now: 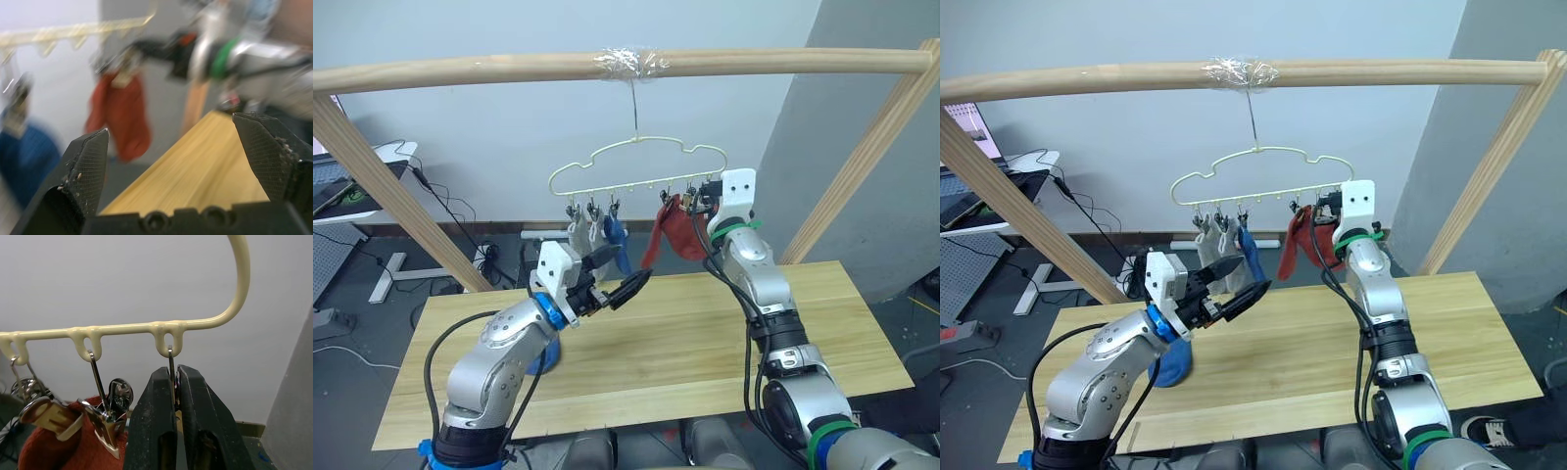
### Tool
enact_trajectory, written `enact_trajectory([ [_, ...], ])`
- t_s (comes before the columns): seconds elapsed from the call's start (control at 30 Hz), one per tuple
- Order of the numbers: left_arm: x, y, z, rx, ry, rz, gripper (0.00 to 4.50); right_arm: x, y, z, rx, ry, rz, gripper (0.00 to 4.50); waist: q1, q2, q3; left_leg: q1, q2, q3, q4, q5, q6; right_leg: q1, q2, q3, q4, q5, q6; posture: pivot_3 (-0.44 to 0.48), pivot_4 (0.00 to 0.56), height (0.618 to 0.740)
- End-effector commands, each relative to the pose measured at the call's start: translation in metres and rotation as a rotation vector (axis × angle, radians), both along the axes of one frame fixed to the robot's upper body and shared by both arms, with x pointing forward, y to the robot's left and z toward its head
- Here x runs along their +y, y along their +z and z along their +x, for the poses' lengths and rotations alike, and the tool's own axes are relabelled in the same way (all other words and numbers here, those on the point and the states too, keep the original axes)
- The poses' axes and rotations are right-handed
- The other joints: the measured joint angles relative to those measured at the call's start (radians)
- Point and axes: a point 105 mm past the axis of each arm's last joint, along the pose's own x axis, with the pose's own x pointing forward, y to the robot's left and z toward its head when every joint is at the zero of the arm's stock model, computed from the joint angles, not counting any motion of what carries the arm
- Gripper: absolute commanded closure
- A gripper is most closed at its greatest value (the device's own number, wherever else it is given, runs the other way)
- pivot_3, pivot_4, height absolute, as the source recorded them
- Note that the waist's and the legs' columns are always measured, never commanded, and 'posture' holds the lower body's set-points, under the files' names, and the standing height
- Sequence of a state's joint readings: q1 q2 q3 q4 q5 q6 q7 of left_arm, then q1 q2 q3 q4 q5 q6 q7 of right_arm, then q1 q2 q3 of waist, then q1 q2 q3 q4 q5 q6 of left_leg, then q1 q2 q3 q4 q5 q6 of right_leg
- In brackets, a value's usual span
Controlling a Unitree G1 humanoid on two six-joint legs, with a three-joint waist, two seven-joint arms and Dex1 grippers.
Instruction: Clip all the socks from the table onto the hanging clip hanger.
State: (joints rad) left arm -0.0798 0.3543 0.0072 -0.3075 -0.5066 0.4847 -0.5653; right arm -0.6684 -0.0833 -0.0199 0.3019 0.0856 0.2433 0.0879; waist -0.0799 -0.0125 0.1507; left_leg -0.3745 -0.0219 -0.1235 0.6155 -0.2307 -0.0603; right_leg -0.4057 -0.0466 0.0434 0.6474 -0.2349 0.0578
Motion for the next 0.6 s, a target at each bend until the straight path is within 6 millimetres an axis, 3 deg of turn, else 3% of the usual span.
enact_trajectory([
  [0.03,0.051,-0.033,0.016,0.067,0.243,0.128,0.00,-0.008,0.014,-0.007,0.030,0.074,0.032,4.37,0.000,0.000,0.000,0.000,0.000,0.000,0.000,0.000,0.000,0.000,0.000,0.000,0.000,0.000,0.000,-0.022,0.126,0.740],
  [0.2,0.114,-0.082,0.021,0.189,0.455,0.280,0.00,-0.018,0.024,-0.017,0.077,0.109,0.018,4.37,0.000,0.000,0.000,0.000,0.000,-0.001,0.000,0.000,0.000,0.000,0.000,-0.001,0.000,-0.002,0.004,-0.050,0.134,0.740],
  [0.3,0.136,-0.099,0.026,0.235,0.545,0.314,0.00,-0.017,0.029,-0.025,0.092,0.133,0.014,4.37,0.001,0.000,0.001,0.000,0.000,-0.001,0.000,0.000,0.000,0.000,0.000,-0.001,0.000,-0.002,0.004,-0.052,0.140,0.740],
  [0.47,0.148,-0.127,0.032,0.329,0.573,0.375,0.00,-0.014,0.027,-0.031,0.114,0.121,0.035,4.37,0.001,0.000,0.001,-0.001,0.000,-0.001,0.000,0.000,0.000,0.000,0.000,-0.001,0.000,-0.002,0.004,-0.064,0.142,0.740],
  [0.6,0.142,-0.150,0.031,0.415,0.537,0.366,0.00,-0.010,0.026,-0.035,0.126,0.123,0.043,4.37,-0.003,0.000,0.001,-0.001,0.000,-0.001,0.000,0.000,0.000,0.000,0.000,-0.001,0.000,-0.002,0.004,-0.074,0.144,0.740],
])
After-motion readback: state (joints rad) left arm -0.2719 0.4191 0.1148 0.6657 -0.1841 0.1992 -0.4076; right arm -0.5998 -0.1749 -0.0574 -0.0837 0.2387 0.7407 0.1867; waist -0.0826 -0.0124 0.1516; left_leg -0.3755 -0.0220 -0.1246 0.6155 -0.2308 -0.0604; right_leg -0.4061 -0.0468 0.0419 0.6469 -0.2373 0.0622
